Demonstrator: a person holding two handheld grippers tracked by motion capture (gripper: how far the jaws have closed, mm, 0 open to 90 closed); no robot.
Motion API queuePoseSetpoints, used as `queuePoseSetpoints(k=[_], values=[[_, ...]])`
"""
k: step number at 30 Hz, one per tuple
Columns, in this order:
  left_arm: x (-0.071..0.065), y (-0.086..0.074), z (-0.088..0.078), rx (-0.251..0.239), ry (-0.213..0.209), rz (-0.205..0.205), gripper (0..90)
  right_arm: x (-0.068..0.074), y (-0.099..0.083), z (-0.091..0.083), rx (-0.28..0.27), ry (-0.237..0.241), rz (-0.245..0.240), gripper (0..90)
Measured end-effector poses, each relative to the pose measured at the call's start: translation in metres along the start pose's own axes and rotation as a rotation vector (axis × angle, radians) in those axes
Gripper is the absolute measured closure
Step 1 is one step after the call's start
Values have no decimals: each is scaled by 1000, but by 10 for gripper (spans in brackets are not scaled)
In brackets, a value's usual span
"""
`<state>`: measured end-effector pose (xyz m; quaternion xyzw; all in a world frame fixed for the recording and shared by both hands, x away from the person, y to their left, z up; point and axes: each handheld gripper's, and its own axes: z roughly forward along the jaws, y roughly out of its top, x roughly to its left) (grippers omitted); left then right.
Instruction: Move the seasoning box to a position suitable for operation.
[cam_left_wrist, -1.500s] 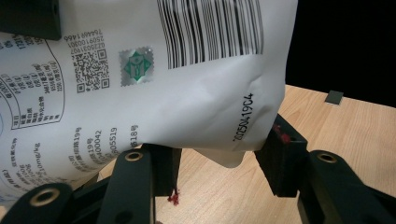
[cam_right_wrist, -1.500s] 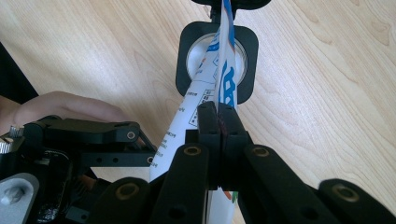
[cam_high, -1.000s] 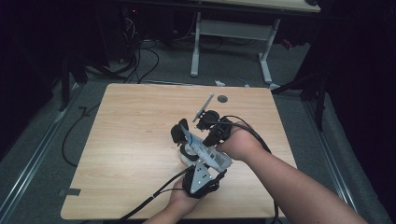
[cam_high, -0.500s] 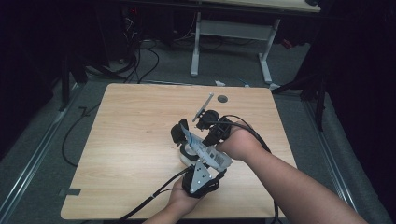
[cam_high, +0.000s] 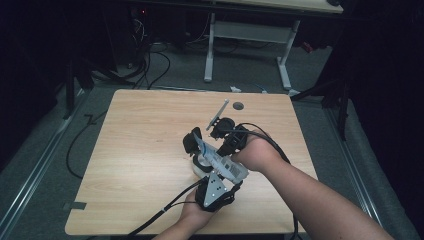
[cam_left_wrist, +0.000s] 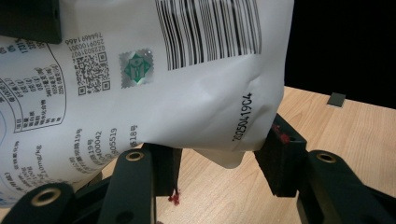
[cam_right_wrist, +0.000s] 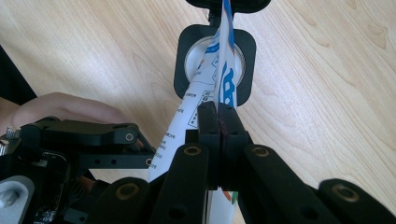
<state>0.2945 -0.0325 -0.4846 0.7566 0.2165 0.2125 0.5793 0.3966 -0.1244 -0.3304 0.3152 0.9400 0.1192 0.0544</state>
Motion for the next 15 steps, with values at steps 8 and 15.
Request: queuePoseSetpoints(k=[8,15], values=[[0,1,0,-5,4,2,545,-1,1,0,-4,-5,-5,900],[1,2,0,-5,6,4,546,-1,1,-1,-6,-4,-8,900]])
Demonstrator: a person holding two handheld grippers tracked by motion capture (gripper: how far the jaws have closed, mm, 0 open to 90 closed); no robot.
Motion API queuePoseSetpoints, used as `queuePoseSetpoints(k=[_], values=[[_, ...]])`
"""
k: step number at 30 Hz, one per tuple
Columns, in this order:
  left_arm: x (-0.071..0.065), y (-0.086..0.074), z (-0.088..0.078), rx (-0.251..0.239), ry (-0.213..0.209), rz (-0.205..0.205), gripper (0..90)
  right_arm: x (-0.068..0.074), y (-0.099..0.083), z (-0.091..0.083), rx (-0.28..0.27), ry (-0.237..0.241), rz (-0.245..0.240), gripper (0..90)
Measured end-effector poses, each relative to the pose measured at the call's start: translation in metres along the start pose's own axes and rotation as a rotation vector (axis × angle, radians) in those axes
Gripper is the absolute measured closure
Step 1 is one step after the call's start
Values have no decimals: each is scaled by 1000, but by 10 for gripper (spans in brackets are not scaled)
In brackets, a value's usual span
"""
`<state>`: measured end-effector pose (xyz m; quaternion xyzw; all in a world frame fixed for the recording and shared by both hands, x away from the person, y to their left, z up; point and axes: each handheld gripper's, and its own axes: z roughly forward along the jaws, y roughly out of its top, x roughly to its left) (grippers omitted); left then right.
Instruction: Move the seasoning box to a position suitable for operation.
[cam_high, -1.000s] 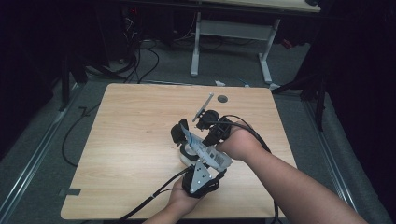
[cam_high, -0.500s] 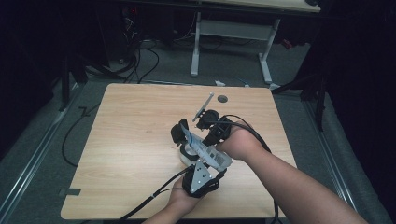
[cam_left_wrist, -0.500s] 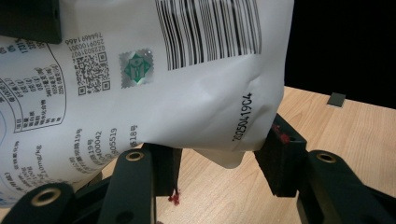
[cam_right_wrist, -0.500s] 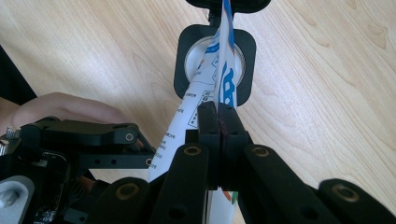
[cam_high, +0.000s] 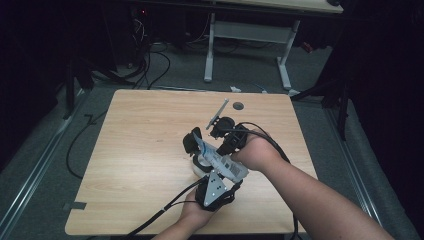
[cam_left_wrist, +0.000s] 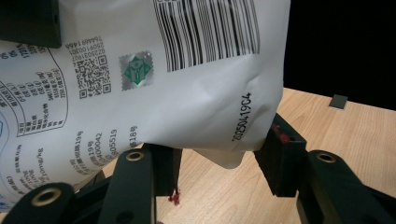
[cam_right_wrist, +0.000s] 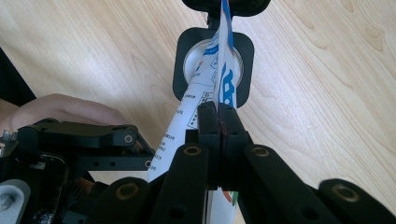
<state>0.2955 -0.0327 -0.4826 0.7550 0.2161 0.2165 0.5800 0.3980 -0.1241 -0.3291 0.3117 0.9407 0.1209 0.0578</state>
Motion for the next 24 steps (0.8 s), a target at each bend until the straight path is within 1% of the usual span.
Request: queuePoseSetpoints(k=[6,24], values=[[0,0,1,0,3,4,546,0,0,0,-2,-1,-1,900],[2,1,1,-7,10,-3,547,0,2,1,-2,0,-10,900]])
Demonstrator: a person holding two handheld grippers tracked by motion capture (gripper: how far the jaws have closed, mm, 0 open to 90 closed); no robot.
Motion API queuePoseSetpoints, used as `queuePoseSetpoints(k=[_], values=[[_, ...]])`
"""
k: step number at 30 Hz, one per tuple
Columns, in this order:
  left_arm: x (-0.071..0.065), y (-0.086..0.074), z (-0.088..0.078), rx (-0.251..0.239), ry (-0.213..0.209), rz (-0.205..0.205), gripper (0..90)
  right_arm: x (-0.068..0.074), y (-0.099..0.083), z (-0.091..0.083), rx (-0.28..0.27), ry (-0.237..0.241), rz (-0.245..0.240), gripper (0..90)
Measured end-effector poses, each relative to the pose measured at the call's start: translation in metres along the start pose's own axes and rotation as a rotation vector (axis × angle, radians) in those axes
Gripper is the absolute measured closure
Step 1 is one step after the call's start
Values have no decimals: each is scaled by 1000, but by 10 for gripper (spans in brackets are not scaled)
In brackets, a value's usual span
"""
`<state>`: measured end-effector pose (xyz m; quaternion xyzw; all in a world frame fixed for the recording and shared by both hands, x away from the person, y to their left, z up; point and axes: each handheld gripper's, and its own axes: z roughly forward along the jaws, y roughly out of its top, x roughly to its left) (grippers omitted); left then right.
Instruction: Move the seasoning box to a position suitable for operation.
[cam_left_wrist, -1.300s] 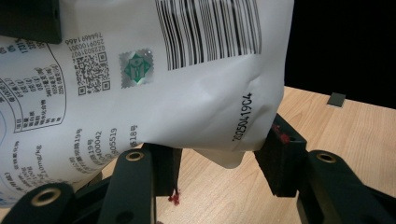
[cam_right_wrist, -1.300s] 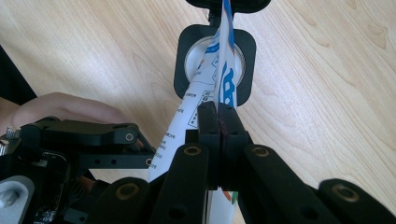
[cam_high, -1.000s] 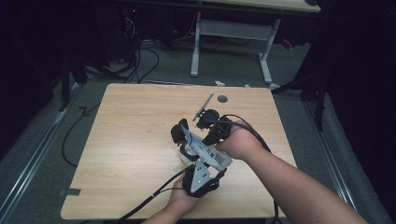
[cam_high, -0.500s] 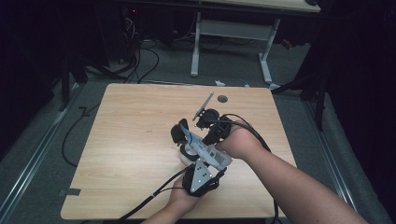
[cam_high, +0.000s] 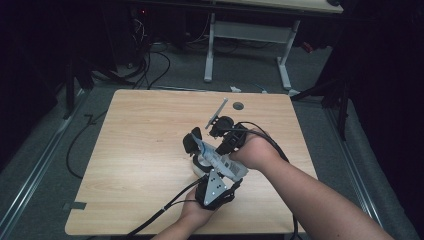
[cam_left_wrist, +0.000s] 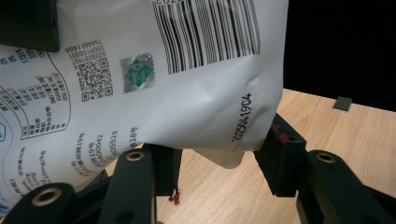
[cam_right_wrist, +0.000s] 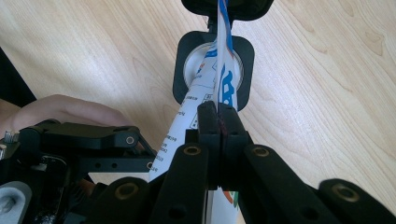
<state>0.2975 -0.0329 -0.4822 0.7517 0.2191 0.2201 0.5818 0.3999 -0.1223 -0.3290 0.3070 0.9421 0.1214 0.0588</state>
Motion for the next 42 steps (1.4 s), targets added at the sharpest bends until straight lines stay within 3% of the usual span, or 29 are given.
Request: queuePoseSetpoints(k=[42], values=[[1,5,1,-10,4,7,548,-1,1,-1,-13,1,-2,900]])
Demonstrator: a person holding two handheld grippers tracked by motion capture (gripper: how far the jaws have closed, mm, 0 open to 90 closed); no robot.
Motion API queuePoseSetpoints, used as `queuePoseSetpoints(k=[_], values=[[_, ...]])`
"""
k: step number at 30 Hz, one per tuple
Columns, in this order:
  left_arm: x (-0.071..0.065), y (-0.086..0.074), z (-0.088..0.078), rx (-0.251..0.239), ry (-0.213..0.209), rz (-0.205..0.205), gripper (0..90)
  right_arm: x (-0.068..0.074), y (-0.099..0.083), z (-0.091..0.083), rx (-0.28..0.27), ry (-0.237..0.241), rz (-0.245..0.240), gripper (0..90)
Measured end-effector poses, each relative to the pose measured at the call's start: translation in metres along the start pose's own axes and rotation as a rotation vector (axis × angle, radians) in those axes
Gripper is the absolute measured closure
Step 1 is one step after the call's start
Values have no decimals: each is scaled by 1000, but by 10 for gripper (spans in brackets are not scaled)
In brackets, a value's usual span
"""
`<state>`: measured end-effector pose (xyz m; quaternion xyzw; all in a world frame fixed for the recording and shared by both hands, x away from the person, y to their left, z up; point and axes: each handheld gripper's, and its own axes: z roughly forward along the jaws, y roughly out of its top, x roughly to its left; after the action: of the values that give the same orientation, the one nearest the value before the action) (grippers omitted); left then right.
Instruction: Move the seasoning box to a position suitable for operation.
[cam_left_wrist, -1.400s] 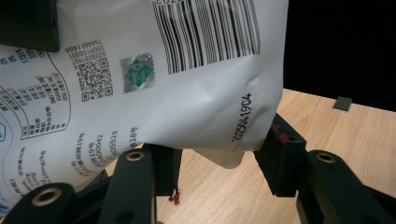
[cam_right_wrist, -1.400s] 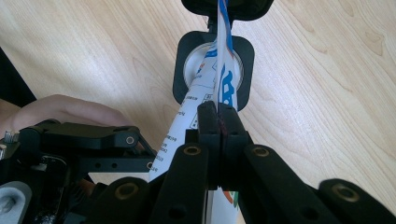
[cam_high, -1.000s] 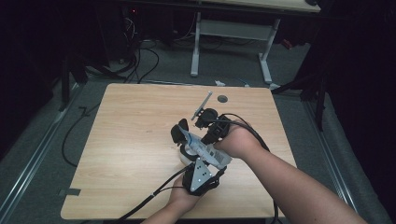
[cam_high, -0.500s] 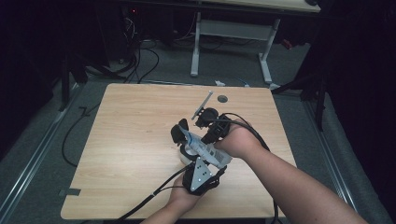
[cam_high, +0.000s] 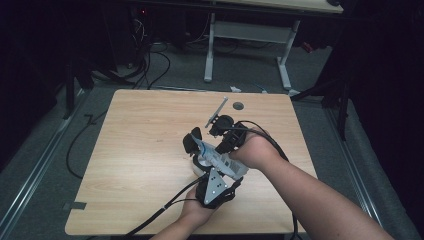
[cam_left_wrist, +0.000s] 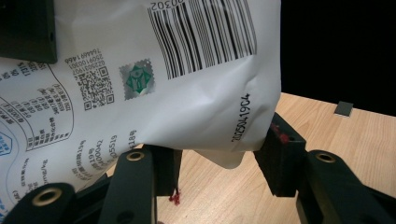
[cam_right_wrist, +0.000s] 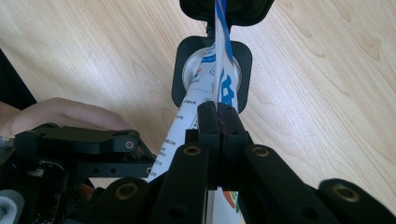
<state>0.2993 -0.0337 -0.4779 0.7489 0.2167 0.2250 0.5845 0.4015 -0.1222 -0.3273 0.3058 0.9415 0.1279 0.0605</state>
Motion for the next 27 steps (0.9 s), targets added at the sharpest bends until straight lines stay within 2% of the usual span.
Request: queuePoseSetpoints(k=[27], values=[[1,0,0,-3,4,2,549,0,2,2,-3,5,-2,900]])
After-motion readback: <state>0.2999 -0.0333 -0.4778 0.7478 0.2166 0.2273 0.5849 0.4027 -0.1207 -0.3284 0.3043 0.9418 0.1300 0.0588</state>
